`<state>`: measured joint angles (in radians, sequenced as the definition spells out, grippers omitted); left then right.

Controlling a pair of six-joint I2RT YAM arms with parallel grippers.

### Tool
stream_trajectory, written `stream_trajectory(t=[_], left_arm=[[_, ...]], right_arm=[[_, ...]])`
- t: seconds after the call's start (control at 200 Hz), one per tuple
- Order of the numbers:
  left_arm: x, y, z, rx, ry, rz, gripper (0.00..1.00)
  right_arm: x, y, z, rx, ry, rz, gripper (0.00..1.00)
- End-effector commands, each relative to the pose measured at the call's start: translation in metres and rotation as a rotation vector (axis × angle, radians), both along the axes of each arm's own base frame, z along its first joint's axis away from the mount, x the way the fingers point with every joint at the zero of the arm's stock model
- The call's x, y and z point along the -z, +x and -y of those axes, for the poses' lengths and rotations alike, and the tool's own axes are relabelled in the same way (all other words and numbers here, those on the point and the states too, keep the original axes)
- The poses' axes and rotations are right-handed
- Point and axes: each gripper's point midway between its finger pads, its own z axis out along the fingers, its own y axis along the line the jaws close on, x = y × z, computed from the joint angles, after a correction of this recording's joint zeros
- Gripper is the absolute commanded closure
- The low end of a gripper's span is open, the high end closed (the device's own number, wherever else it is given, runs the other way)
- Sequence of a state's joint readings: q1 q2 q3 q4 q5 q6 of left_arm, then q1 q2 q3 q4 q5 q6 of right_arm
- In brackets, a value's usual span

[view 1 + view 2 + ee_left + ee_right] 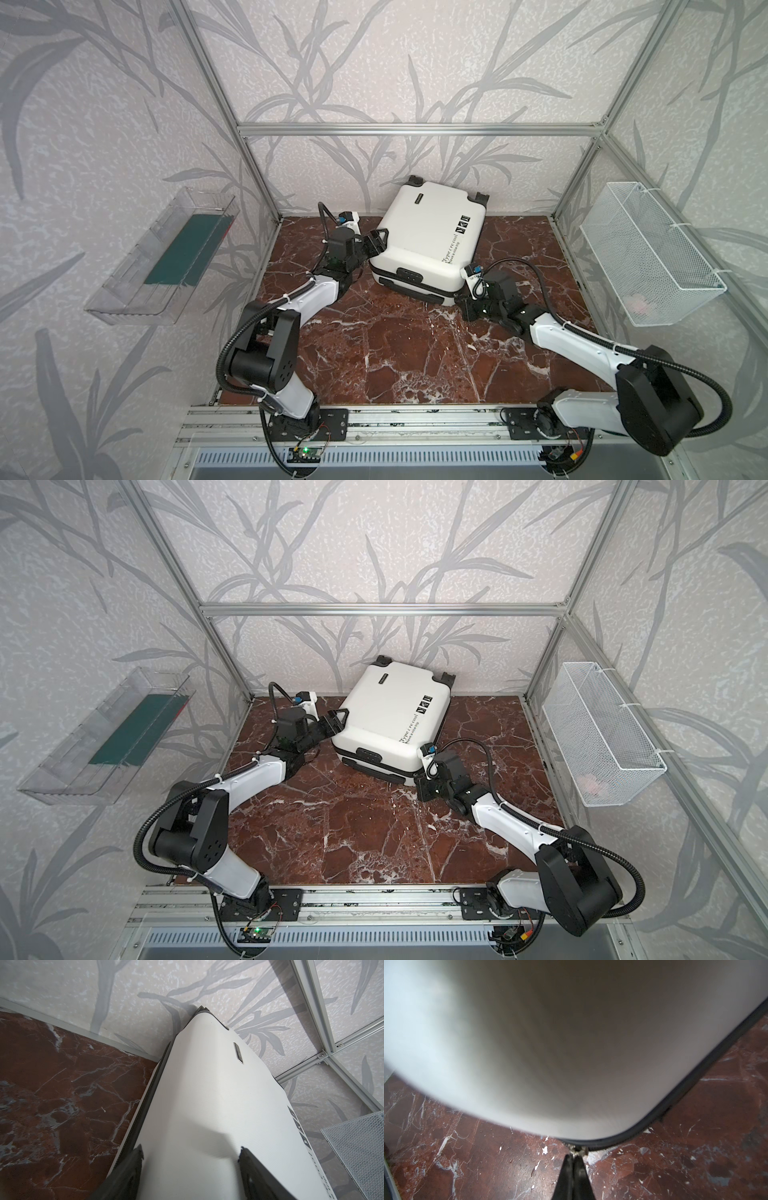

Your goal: Pack the luggage

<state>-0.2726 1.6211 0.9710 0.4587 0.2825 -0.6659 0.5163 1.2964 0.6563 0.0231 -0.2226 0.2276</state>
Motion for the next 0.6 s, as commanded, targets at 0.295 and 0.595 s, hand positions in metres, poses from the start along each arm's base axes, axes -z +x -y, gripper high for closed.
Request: stream_trajectory(t=[0.295,0.595], left_arm=[[0.022,-0.046,0.070,0.294,-0.085,-0.122,0.26],[0.021,-0.045,0.071,0.298,-0.083,-0.119,0.27]], right_arm=[[0.008,-0.017,-0.027,-0.179,0.161,0.047,0.91],[0.016,-0.020,-0.023,-0.174,0.150,0.036,0.86]])
